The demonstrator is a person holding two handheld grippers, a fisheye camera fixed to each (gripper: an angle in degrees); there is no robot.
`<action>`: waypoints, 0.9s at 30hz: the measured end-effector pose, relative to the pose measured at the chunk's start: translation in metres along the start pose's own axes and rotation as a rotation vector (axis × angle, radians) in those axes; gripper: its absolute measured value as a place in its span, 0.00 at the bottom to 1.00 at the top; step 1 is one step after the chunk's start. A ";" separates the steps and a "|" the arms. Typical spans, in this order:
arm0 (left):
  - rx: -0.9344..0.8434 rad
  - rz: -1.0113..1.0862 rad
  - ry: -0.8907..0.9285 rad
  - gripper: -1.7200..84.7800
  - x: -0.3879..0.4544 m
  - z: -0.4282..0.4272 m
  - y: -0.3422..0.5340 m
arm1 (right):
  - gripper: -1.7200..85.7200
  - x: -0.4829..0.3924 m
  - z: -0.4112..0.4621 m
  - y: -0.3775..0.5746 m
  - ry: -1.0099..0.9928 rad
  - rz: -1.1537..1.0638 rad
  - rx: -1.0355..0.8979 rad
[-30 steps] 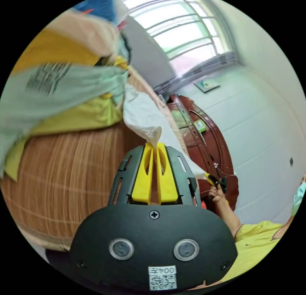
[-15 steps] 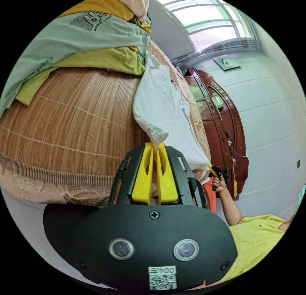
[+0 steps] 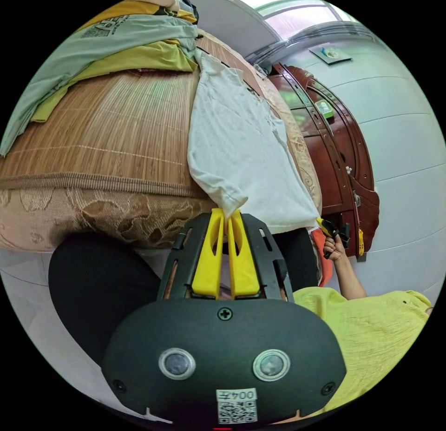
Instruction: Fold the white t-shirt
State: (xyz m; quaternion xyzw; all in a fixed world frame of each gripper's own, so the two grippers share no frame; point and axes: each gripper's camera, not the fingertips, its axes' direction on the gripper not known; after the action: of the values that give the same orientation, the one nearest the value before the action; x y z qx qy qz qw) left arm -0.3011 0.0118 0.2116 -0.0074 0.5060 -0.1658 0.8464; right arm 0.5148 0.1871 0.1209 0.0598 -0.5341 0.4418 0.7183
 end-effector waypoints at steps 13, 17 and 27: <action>0.003 -0.002 0.016 0.04 -0.031 -0.012 0.003 | 0.02 0.008 -0.024 0.024 0.085 0.004 -0.009; 0.002 0.040 -0.019 0.04 -0.032 -0.018 0.003 | 0.02 -0.005 -0.040 0.031 0.111 -0.053 -0.006; 0.010 0.014 -0.093 0.05 -0.039 -0.036 0.032 | 0.02 -0.003 -0.069 0.074 0.114 -0.037 -0.038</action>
State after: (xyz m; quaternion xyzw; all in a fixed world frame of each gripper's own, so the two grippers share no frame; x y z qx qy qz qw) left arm -0.3403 0.0590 0.2212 -0.0070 0.4652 -0.1619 0.8703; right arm 0.5121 0.2687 0.0610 0.0309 -0.4994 0.4210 0.7566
